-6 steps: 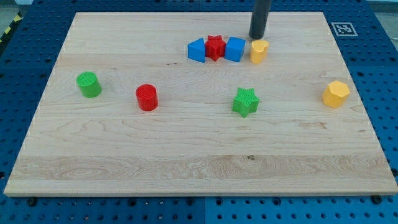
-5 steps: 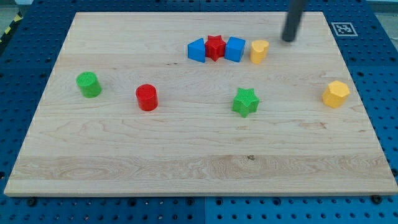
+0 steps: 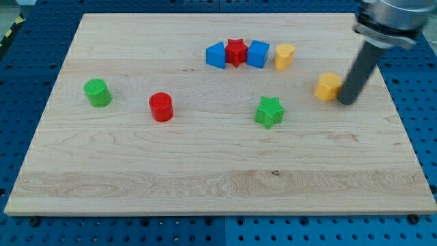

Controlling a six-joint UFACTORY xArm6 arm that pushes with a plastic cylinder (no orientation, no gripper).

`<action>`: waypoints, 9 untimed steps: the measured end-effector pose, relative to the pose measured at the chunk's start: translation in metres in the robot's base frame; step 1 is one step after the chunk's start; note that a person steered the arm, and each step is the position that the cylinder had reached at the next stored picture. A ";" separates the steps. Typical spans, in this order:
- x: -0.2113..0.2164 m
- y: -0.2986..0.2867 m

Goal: Move the hexagon towards the yellow heart

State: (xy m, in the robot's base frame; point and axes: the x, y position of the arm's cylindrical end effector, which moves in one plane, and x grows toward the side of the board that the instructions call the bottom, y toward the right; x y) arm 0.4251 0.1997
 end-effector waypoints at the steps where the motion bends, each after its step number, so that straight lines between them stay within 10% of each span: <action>1: 0.023 -0.001; 9: -0.022 -0.025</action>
State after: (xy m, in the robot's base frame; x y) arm 0.4032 0.1747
